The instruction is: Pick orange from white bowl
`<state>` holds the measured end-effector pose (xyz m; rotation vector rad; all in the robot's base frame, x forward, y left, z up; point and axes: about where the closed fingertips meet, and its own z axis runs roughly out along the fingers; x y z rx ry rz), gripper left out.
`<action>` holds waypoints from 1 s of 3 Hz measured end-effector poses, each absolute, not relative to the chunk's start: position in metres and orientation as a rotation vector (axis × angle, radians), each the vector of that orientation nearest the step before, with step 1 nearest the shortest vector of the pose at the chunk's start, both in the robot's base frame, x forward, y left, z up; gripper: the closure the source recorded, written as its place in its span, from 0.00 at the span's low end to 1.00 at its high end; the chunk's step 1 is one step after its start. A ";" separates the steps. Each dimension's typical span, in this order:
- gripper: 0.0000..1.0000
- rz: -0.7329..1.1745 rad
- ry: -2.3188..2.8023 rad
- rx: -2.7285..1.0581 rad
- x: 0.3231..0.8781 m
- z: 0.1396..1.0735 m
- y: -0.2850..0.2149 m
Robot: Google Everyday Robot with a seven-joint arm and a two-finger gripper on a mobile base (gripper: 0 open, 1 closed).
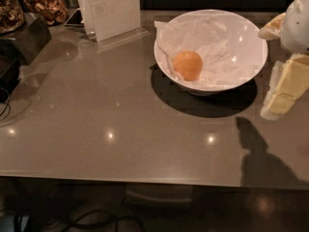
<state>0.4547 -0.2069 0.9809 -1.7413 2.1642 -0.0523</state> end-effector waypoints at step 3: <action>0.00 0.166 1.971 -1.755 0.520 0.987 -0.166</action>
Offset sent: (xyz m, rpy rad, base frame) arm 0.0967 0.0613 0.0083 0.2907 -0.0089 0.1868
